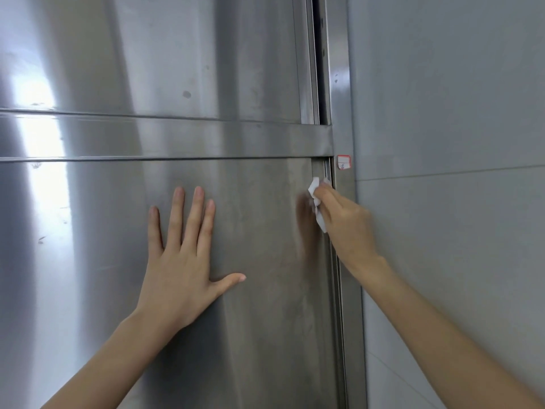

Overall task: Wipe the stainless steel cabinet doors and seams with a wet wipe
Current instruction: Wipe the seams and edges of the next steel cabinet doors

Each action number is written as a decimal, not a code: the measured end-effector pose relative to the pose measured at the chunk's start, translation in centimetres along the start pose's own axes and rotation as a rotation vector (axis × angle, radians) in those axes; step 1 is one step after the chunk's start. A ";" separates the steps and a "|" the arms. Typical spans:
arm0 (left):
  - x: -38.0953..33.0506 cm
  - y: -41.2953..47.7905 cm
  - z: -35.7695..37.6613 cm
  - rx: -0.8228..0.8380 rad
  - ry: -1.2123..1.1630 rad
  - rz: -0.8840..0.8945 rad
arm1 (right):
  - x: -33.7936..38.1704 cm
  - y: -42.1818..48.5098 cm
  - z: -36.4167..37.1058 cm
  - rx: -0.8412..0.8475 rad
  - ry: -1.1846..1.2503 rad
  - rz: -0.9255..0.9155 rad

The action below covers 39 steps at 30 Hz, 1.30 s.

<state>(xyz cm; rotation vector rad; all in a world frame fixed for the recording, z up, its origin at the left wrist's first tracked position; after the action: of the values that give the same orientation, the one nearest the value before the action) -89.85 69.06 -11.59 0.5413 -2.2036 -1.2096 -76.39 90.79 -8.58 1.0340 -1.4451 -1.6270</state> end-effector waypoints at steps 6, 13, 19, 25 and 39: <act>-0.2 0.2 -0.2 0.016 -0.016 -0.008 | 0.4 -6.9 -1.9 0.136 -0.056 -0.105; -5.5 -2.2 2.5 0.111 -0.090 0.427 | 0.5 2.3 -0.5 -0.005 -0.097 0.002; -6.7 -2.8 4.0 0.149 -0.075 0.376 | 0.2 -8.4 -1.7 0.088 -0.032 -0.121; -6.8 -2.9 4.4 0.129 -0.069 0.379 | 0.1 0.2 -0.5 0.030 -0.016 -0.003; -6.8 -2.9 4.6 0.104 -0.055 0.378 | 0.2 0.0 -0.5 -0.046 -0.014 0.044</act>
<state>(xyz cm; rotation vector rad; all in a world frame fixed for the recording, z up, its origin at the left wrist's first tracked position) -87.48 74.48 -17.96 0.1203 -2.2921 -0.9243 -76.02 90.36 -8.60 0.9607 -1.4232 -1.6309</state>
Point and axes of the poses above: each hand's wrist, its own y-axis towards the middle knuckle, its own z-axis out of the palm, x = y × z, the point moved 2 cm from there along y, towards the middle knuckle, and after that the axes turned 11 degrees about -y, right-handed, at the moved point
